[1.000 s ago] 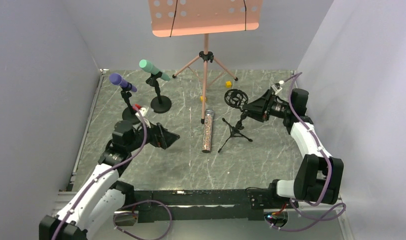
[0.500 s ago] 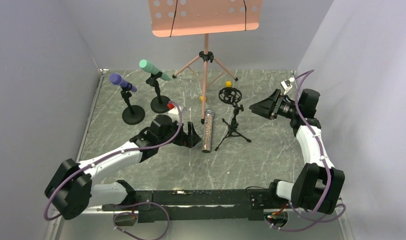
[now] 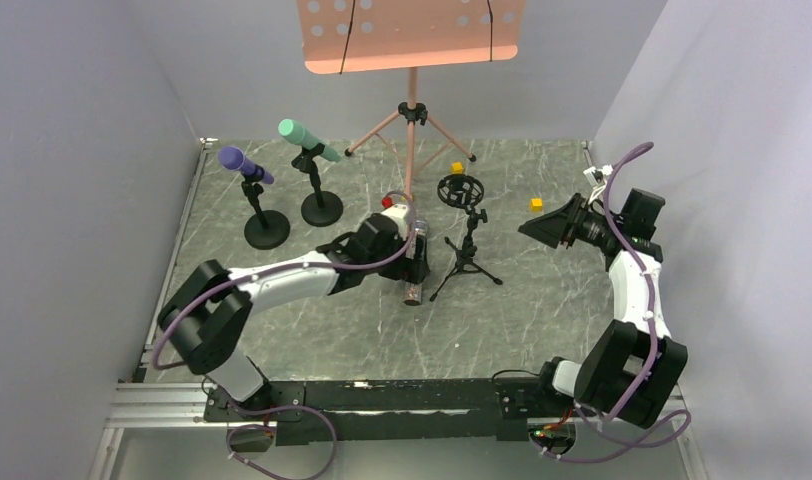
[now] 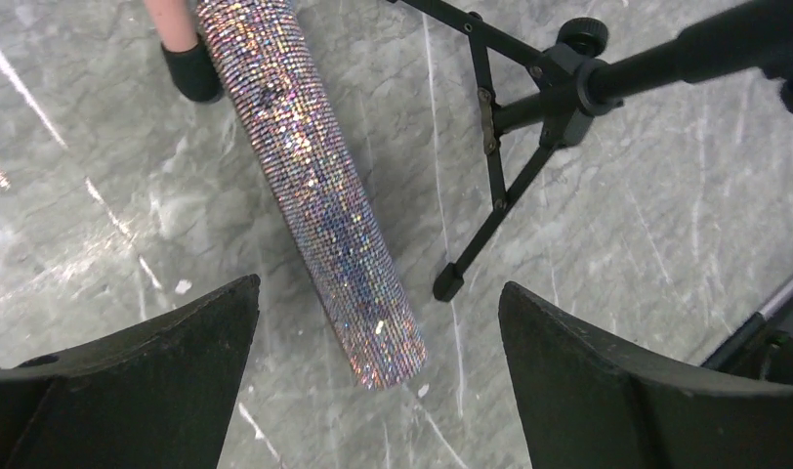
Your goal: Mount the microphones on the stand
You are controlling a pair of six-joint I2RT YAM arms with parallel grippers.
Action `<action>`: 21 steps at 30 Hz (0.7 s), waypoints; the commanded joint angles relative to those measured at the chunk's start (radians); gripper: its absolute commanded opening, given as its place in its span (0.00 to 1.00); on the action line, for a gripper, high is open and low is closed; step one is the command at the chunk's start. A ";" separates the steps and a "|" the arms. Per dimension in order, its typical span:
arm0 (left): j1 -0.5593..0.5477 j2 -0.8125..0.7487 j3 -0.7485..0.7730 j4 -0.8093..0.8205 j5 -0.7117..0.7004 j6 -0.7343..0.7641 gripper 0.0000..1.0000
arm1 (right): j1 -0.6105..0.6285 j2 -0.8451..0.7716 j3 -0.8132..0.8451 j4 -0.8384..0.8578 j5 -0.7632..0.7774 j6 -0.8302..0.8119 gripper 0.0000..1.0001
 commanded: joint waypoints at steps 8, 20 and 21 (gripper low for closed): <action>-0.077 0.269 0.238 -0.214 -0.181 -0.052 0.87 | -0.027 -0.134 -0.083 0.126 -0.082 -0.015 0.72; -0.110 0.364 0.332 -0.373 -0.260 -0.032 0.42 | -0.027 -0.143 -0.071 0.078 -0.094 -0.056 0.73; -0.111 0.353 0.322 -0.370 -0.259 -0.025 0.36 | -0.028 -0.143 -0.071 0.077 -0.094 -0.057 0.73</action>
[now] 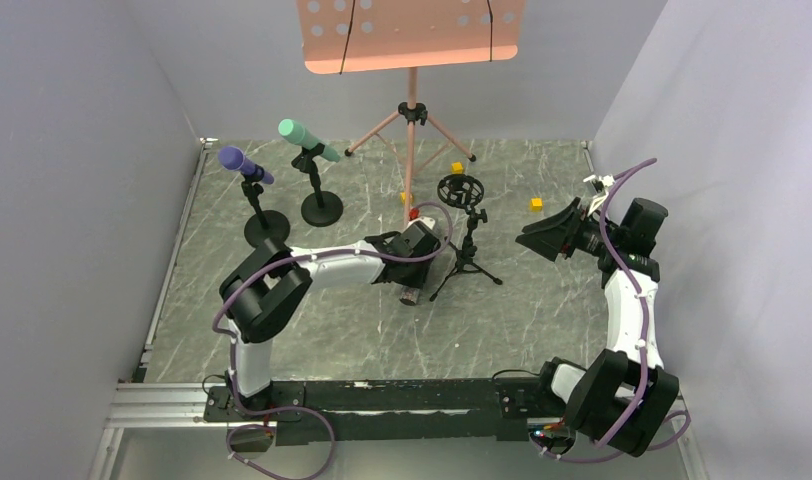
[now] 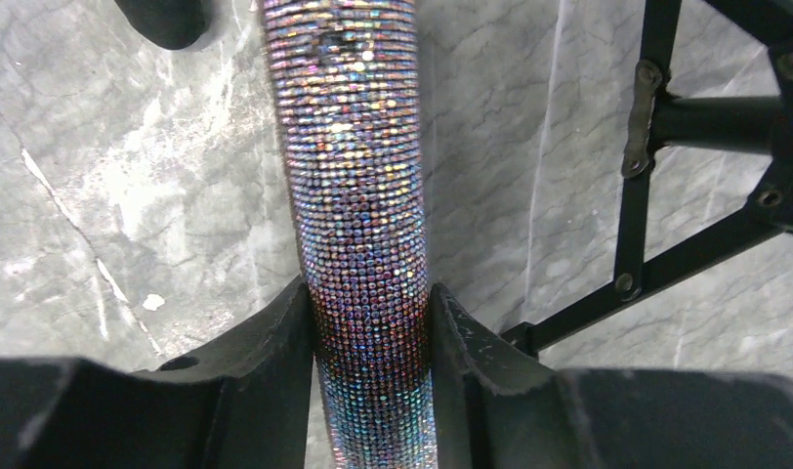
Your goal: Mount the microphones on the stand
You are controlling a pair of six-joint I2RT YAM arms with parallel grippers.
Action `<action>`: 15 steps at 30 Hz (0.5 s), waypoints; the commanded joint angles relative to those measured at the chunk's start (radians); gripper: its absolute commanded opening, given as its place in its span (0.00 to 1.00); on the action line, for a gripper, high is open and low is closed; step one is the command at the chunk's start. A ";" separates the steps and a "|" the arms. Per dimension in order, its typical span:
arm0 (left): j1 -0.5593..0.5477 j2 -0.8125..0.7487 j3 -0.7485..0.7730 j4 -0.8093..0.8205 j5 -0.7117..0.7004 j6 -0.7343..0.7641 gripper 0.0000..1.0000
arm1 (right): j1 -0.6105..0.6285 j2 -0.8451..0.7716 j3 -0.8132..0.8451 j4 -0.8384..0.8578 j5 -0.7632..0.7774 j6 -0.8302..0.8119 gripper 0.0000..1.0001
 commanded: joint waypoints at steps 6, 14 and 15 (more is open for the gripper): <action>-0.031 -0.210 -0.120 -0.034 -0.089 0.042 0.15 | -0.010 -0.024 0.027 -0.032 -0.032 -0.086 0.73; -0.032 -0.554 -0.394 0.053 -0.085 0.004 0.01 | -0.017 -0.062 0.041 -0.102 -0.029 -0.197 0.73; -0.031 -0.597 -0.430 0.071 -0.074 0.005 0.00 | -0.017 -0.063 0.051 -0.136 -0.021 -0.237 0.73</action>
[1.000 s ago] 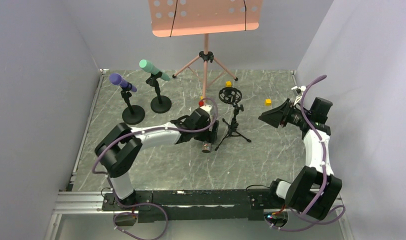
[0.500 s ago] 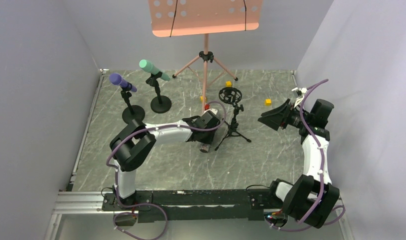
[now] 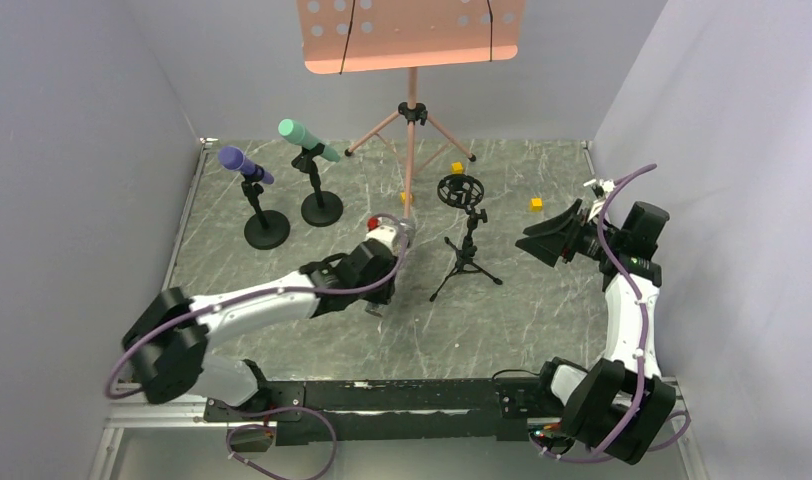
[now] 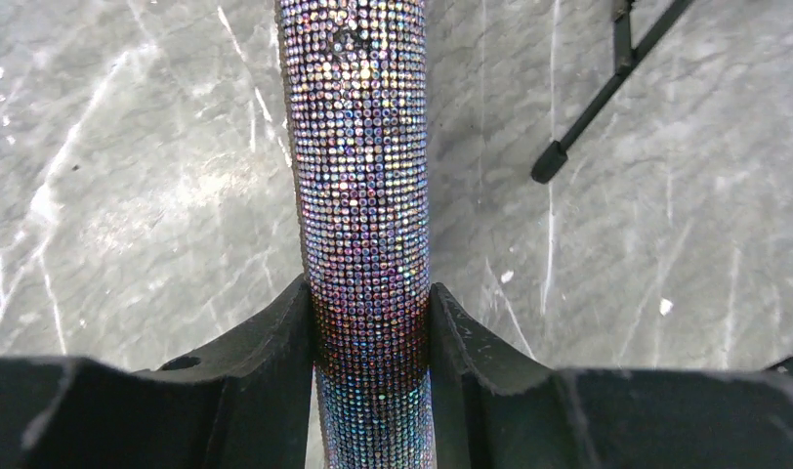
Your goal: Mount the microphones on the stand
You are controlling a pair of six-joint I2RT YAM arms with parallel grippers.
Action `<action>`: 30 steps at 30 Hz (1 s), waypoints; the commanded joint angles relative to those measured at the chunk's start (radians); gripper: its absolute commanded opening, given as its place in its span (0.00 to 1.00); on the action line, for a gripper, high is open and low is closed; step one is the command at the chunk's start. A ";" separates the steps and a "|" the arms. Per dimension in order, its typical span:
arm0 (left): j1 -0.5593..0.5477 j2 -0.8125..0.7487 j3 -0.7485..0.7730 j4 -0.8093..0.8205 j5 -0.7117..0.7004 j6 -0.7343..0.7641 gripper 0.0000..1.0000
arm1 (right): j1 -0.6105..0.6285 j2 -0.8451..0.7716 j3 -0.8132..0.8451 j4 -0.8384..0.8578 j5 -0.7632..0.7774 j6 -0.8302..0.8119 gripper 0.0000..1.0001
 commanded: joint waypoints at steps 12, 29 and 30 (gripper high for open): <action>-0.005 -0.702 -0.400 0.407 0.149 0.181 0.00 | -0.007 -0.060 0.214 -0.498 0.082 -0.563 0.77; -0.005 -0.446 -0.087 0.753 0.529 0.277 0.00 | 0.294 -0.070 0.396 -0.270 -0.015 -0.163 1.00; -0.005 -0.414 -0.058 0.768 0.546 0.271 0.00 | 0.320 -0.072 0.399 -0.271 -0.003 -0.165 1.00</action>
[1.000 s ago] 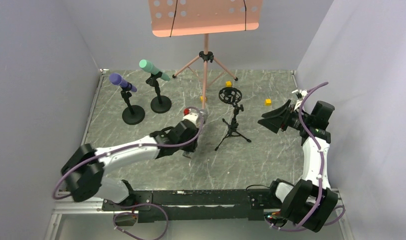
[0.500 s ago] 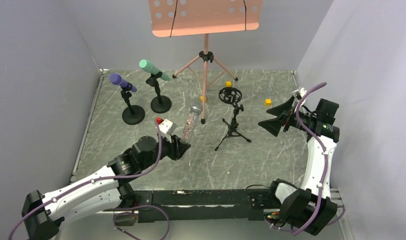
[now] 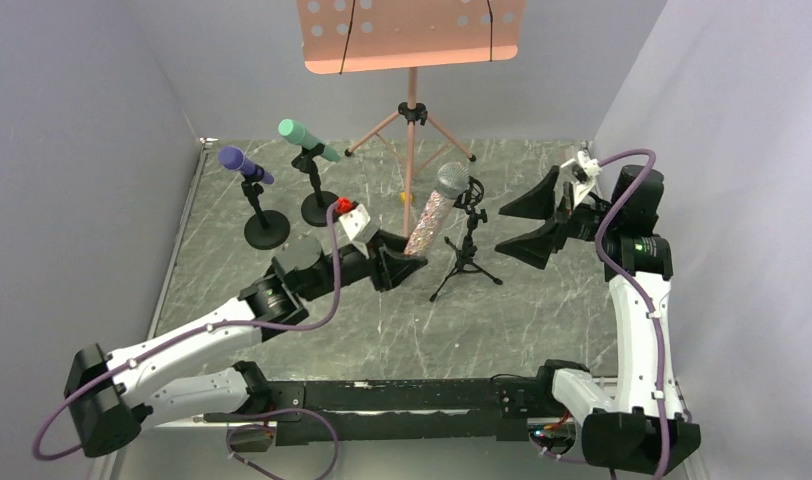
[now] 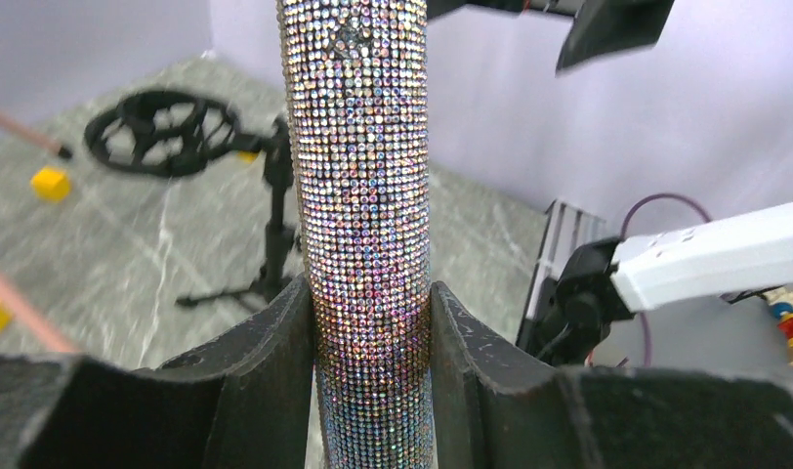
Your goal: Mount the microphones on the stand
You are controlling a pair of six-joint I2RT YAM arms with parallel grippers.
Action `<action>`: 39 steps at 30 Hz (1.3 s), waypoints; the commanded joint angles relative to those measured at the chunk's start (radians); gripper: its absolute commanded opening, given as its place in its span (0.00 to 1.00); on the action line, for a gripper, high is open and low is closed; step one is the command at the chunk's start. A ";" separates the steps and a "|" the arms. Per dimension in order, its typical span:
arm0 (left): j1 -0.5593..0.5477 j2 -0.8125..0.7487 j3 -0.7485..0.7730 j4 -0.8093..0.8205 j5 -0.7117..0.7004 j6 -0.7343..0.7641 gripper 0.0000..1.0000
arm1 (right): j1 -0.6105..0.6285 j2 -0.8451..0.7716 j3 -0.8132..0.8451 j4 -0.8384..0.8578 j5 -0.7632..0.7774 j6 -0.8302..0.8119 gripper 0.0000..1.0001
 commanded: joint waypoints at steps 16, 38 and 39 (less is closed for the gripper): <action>-0.003 0.361 0.336 0.286 0.252 -0.084 0.00 | 0.187 0.018 0.067 0.072 0.095 0.115 1.00; -0.006 0.402 0.324 0.312 0.292 -0.122 0.00 | 0.189 0.135 -0.012 1.214 0.164 1.242 0.81; -0.005 0.405 0.325 0.314 0.292 -0.123 0.00 | 0.190 0.138 -0.006 1.194 0.166 1.228 0.77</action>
